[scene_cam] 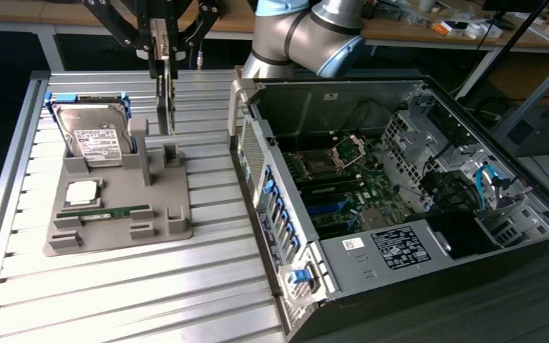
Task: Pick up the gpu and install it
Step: 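Pick up the gpu and move the gpu toward the slot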
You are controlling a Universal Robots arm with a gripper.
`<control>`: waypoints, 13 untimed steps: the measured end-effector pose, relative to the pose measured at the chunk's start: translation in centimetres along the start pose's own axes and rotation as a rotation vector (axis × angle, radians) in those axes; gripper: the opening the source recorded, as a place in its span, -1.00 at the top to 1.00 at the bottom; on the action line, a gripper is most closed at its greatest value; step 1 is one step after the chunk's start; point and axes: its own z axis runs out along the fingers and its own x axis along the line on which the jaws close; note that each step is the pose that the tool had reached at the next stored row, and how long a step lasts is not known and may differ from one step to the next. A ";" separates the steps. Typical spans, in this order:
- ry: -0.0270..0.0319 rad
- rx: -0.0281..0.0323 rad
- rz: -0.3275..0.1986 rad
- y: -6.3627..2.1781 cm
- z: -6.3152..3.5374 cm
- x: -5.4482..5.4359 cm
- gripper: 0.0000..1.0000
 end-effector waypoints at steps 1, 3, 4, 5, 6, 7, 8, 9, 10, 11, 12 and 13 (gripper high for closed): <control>-0.0001 0.0000 0.000 -0.06 0.00 0.0 0.47; 0.0000 0.0000 0.000 -0.16 -0.01 -0.1 0.47; 0.0000 0.0000 0.000 -0.18 -0.01 -0.1 0.47; 0.0000 0.0000 0.000 -0.21 -0.01 -0.2 0.47; 0.0000 0.0000 0.000 -0.23 -0.01 -0.2 0.47; 0.0000 0.0000 0.000 -0.26 -0.01 -0.2 0.47; 0.0000 0.0000 0.000 -0.27 -0.01 -0.2 0.47; 0.0000 0.0000 0.000 -0.30 -0.01 -0.2 0.47; 0.0000 0.0001 0.000 -0.32 -0.01 -0.3 0.47; 0.0000 0.0000 0.000 -0.34 -0.01 -0.3 0.47; 0.0000 0.0000 0.000 -0.36 -0.01 -0.3 0.47; 0.0000 0.0000 0.000 -0.39 -0.01 -0.4 0.47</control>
